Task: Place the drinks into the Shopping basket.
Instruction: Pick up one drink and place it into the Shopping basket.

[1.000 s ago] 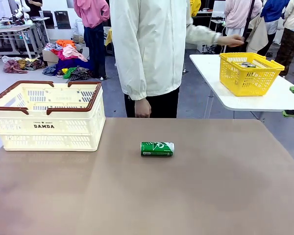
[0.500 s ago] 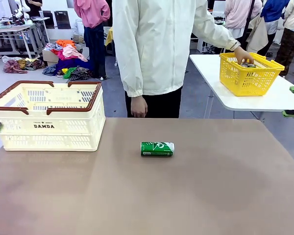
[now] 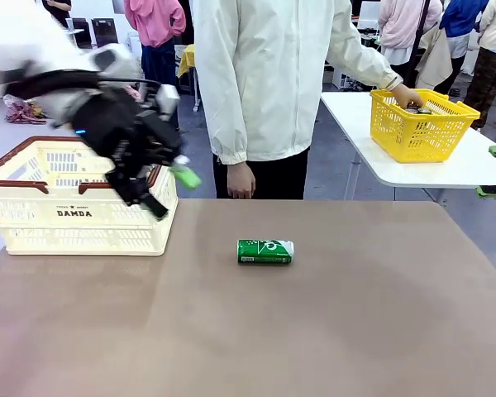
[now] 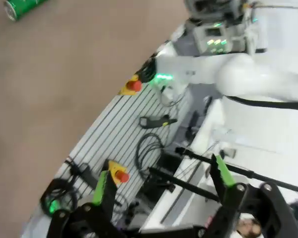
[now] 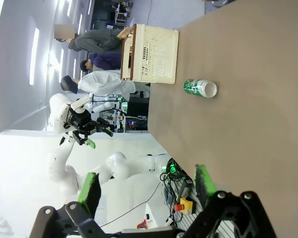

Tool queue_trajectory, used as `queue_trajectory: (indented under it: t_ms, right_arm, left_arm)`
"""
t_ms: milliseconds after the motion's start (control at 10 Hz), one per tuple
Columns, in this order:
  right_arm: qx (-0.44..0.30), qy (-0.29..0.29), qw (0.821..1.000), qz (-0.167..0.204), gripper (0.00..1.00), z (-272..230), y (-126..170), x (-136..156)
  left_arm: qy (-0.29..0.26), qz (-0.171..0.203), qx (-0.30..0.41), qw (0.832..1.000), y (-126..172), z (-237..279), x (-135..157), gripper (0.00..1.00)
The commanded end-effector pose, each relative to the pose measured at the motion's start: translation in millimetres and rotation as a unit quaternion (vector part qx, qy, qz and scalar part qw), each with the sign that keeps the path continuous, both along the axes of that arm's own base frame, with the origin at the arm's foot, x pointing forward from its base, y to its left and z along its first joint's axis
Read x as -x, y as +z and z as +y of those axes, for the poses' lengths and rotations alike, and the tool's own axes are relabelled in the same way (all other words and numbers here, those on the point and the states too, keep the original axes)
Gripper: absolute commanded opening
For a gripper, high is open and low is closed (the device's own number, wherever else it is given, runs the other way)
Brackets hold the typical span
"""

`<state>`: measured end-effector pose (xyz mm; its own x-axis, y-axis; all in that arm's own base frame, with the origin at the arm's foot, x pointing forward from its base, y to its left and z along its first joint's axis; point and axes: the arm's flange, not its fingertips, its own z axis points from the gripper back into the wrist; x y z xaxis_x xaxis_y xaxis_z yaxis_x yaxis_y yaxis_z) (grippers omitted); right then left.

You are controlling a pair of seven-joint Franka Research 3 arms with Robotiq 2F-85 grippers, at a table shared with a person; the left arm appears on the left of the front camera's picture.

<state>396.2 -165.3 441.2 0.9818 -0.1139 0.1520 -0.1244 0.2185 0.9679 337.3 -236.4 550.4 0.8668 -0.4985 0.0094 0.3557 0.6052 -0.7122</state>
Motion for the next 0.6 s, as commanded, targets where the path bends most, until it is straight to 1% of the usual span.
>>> queue_trajectory:
  t_ms: [0,100,200,300,400,500]
  right_arm:
    - [-0.002,0.002,1.0,-0.002,1.0,1,2,1]
    - [-0.002,0.002,1.0,-0.002,1.0,1,2,1]
    - [-0.002,0.002,1.0,-0.002,1.0,1,2,1]
    - [-0.002,0.002,1.0,-0.002,1.0,1,2,1]
    - [-0.002,0.002,1.0,-0.002,1.0,1,2,1]
    - [-0.002,0.002,1.0,-0.002,1.0,1,2,1]
  left_arm:
    - [-0.014,0.029,-0.088,0.996,-7,-35,-29,1.0]
    - [0.019,0.024,-0.122,0.992,-17,-64,-35,1.0]
    - [0.023,0.028,-0.155,0.987,-28,-87,-42,1.0]
    - [0.029,0.032,-0.176,0.984,-43,-107,-58,1.0]
    - [0.014,0.047,-0.167,0.985,-57,-111,-74,1.0]
    - [-0.053,0.062,-0.141,0.987,-69,-105,-84,1.0]
